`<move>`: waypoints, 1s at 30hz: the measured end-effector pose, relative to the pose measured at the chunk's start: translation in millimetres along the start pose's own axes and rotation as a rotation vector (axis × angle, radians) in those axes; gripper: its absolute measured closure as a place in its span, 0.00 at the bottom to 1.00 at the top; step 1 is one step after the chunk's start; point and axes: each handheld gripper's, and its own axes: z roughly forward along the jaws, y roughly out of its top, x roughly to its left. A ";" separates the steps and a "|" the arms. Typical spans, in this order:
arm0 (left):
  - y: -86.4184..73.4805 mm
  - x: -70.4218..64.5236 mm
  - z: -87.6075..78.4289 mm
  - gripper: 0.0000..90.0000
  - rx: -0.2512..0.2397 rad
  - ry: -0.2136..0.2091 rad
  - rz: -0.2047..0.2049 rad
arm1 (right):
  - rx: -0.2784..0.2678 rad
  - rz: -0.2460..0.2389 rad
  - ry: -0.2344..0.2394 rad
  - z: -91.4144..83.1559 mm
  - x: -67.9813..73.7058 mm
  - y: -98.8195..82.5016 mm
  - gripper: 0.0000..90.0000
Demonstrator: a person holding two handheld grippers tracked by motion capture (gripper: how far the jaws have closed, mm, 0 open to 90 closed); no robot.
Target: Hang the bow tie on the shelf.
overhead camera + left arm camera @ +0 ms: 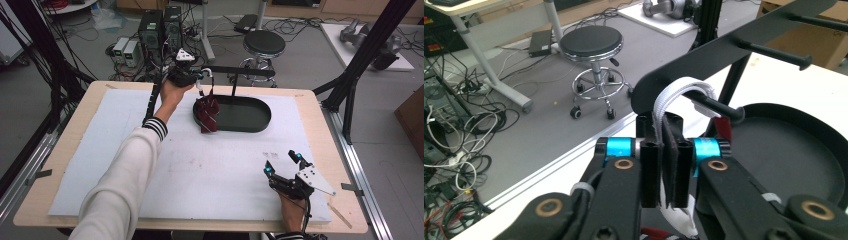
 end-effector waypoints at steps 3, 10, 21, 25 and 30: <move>-4.4 2.9 -2.3 0.83 0.014 0.007 -0.005 | 0.000 -0.001 -0.001 0.0 0.0 0.0 0.12; -17.0 13.3 -13.2 0.48 -0.015 0.031 -0.050 | 0.001 -0.002 0.000 0.0 -0.1 0.0 0.12; -63.4 18.2 -91.1 0.18 -0.208 -0.135 -0.075 | -0.013 0.002 0.002 -1.5 -0.1 -0.6 0.12; -99.9 15.6 -137.9 0.18 -0.266 -0.124 -0.064 | -0.015 -0.007 0.006 -1.5 -0.1 -0.6 0.12; -150.9 9.3 -189.7 0.18 -0.339 -0.067 -0.039 | -0.015 -0.007 0.004 -1.5 0.4 -0.6 0.12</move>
